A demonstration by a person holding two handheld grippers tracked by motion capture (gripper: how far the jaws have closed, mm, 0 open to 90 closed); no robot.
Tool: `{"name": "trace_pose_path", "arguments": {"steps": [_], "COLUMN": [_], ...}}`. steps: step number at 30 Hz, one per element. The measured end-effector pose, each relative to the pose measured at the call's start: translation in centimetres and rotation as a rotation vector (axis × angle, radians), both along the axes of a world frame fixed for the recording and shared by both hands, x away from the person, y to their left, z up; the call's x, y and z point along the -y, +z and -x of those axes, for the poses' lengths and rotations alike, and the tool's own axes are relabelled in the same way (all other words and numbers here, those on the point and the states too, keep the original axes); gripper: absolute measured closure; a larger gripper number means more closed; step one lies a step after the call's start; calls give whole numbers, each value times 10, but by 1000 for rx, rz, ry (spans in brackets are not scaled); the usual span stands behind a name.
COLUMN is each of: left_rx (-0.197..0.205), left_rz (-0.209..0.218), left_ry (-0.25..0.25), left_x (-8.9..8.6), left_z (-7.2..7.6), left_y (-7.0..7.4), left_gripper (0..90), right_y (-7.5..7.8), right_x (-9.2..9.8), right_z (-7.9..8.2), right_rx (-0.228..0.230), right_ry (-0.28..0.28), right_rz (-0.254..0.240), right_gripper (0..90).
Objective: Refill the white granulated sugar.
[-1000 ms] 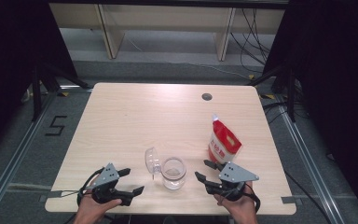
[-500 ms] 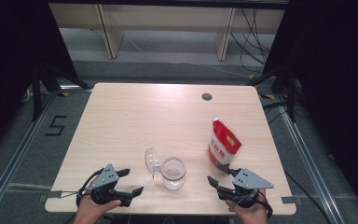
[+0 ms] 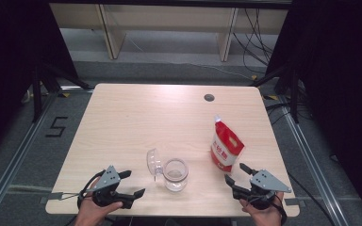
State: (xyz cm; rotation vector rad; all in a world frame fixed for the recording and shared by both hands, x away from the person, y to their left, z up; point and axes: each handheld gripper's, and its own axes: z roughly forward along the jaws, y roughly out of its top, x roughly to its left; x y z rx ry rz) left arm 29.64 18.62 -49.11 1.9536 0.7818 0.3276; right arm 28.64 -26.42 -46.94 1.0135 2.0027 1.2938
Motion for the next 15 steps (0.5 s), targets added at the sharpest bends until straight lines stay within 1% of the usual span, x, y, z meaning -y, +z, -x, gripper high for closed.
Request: {"name": "trace_pose_path", "arguments": {"steps": [1, 2, 3, 4, 5, 6, 7, 8, 9, 10, 11, 12, 14, 15], "left_rx": [-21, -21, -21, -21, -24, -24, -7, -7, -6, -7, -8, -25, -25, -21], "left_rz": [37, 29, 28, 23, 12, 12, 4, 4, -10, -5, -2, 13, 12, 9], "left_ry": [21, 13, 12, 13, 18, 18, 3, 3, -2, 0, -2, 16, 14, 9], "left_x": [3, 2, 2, 3, 3, 3, 3, 3, 2, 2, 1, 3, 3, 3], "left_z": [2, 1, 1, 1, 2, 2, 1, 1, 1, 1, 1, 2, 2, 1], "left_y": [-1, -1, -2, -2, -1, -1, -2, -2, -2, -2, -2, -3, -3, -3], "left_gripper": [160, 160, 160, 160, 160, 160, 160, 160, 160, 160, 160, 160, 160, 160], "right_y": [0, -1, -1, -3, -4, -5, -6, -7, -7, -7, -7, -7, -7, -10], "right_x": [2, 3, 3, 5, 5, 4, 3, 2, 1, 0, -2, -3, -3, -3], "right_z": [-2, -4, -4, -10, -12, -16, -17, -21, -24, -25, -24, -26, -29, -38], "right_rx": [-5, -6, -25, 8, 2, 7, 4, 1, 5, 8, -8, -4, -1, 15], "right_ry": [-17, -24, -44, -29, -40, -17, -37, -17, -7, -4, -32, -30, -24, -8], "right_rz": [-7, -21, -37, -24, -23, -27, -26, -20, -19, -20, -39, -34, -33, -24], "right_gripper": [303, 292, 282, 273, 271, 268, 256, 256, 256, 256, 256, 254, 253, 253]}}
